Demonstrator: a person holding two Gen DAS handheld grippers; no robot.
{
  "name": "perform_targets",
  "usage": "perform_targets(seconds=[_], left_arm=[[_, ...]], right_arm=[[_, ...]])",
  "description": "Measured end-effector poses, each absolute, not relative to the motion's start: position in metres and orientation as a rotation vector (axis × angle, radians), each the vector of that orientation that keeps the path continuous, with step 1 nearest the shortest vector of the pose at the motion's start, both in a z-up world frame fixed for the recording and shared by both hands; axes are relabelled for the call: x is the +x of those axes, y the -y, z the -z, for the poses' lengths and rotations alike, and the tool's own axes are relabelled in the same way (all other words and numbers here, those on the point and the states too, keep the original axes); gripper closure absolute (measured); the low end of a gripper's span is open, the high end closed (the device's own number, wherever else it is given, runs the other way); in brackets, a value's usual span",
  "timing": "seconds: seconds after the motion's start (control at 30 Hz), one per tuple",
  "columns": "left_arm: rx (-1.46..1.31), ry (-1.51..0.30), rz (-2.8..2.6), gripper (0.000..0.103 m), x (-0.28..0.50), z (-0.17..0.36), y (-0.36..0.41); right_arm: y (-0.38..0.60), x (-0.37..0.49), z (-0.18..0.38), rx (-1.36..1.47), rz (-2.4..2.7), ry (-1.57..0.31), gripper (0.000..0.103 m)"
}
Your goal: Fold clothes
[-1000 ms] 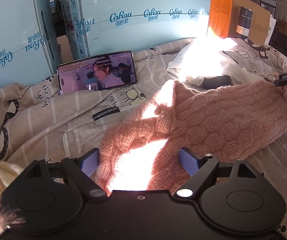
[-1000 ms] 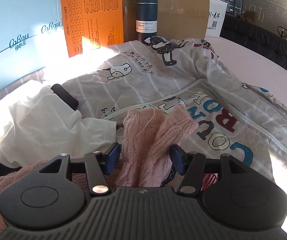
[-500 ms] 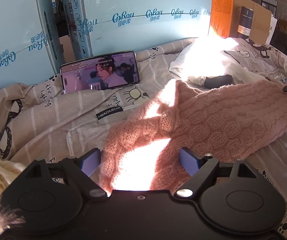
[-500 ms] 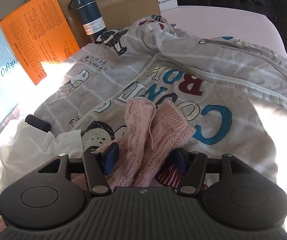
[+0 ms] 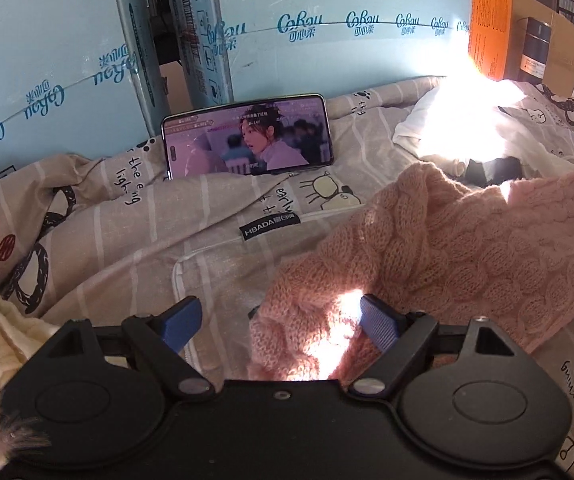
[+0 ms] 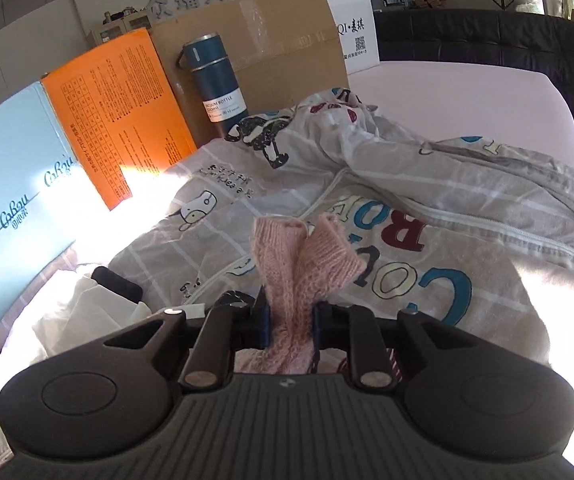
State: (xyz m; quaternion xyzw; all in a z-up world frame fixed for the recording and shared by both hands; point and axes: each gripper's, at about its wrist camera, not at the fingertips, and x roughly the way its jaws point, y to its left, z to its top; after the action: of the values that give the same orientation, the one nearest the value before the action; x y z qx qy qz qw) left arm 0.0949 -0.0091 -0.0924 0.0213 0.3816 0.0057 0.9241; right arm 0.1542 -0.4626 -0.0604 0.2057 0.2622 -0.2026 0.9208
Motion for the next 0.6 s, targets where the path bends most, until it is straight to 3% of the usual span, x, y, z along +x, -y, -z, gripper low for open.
perform_targets(seconds=[0.27, 0.6], left_arm=[[0.023, -0.75, 0.02, 0.017, 0.079, 0.079, 0.006], [-0.01, -0.747, 0.032, 0.017, 0.06, 0.078, -0.005]], right_arm=[[0.406, 0.128, 0.011, 0.389, 0.178, -0.404, 0.088], [0.306, 0.108, 0.025, 0.222, -0.125, -0.519, 0.088]])
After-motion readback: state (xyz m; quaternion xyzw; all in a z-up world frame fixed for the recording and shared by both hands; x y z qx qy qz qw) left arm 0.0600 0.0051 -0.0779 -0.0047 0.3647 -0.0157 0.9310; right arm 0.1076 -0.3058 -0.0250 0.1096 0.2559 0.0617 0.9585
